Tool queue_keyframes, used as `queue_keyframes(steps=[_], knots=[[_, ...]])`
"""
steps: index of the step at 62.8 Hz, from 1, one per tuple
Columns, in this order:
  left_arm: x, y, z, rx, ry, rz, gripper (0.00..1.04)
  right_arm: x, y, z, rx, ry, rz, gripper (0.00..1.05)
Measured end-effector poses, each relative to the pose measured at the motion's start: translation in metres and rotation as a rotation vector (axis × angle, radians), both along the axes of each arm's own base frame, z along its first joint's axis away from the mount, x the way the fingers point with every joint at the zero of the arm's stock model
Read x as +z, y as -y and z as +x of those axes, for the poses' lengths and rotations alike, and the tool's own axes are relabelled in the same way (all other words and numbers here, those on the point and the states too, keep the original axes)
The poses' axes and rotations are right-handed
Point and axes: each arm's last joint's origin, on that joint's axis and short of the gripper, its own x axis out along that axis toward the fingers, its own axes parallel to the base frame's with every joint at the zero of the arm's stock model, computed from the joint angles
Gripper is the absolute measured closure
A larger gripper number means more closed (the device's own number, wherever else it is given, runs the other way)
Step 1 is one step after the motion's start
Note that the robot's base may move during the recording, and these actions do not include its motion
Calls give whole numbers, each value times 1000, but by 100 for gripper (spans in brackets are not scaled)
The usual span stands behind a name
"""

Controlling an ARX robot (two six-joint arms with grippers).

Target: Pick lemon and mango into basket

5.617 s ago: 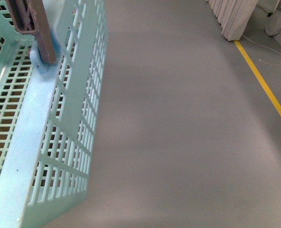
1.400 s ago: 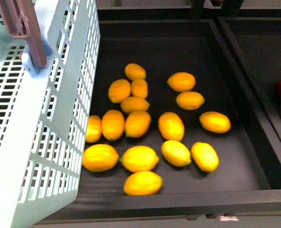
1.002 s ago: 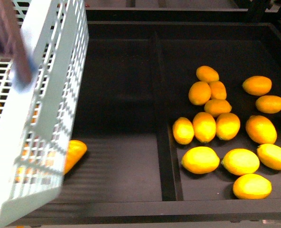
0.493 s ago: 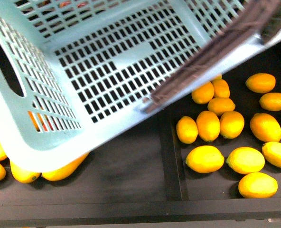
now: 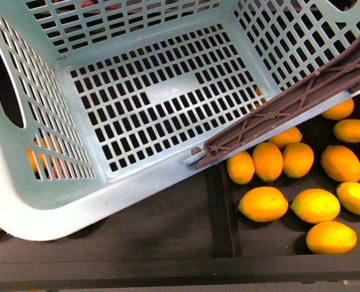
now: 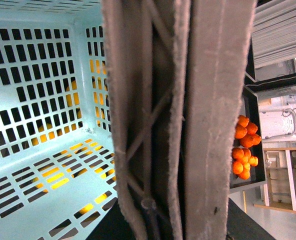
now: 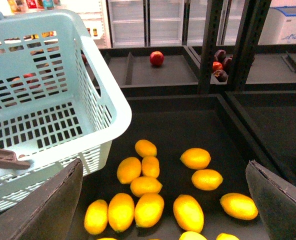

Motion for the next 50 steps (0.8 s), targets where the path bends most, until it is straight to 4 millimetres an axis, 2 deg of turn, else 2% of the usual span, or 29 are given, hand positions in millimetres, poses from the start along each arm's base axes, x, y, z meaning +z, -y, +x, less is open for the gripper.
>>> queue_keyframes(steps=[4, 7, 11, 14, 22, 28, 31, 34, 38, 44, 50], knots=[[0, 0, 0, -4, -1, -2, 87, -1, 0, 1, 12, -33, 9, 9], [0, 0, 0, -5, -2, -3, 87, 0, 4, 2, 40, -241, 51, 9], [0, 0, 0, -4, -2, -1, 87, 4, 15, 11, 9, -402, 101, 9], [1, 1, -1, -9, 2, 0, 87, 9, 28, 20, -50, -433, 119, 9], [1, 1, 0, -9, -2, -4, 87, 28, 76, 55, -232, -404, 83, 9], [1, 0, 1, 3, 4, 3, 87, 29, 104, 87, -289, -413, 2, 9], [1, 0, 1, 2, 6, 5, 87, 20, 120, 112, -281, -447, -70, 9], [1, 0, 0, -1, 5, 3, 87, 11, 129, 129, -260, -481, -125, 9], [1, 0, 0, -7, 2, 0, 87, -13, 142, 160, -198, -556, -210, 9], [1, 0, 0, -10, 1, -1, 87, -42, 149, 186, -86, -660, -263, 9], [1, 0, 0, -7, 2, 0, 87, -84, 150, 219, 113, -808, -261, 9]])
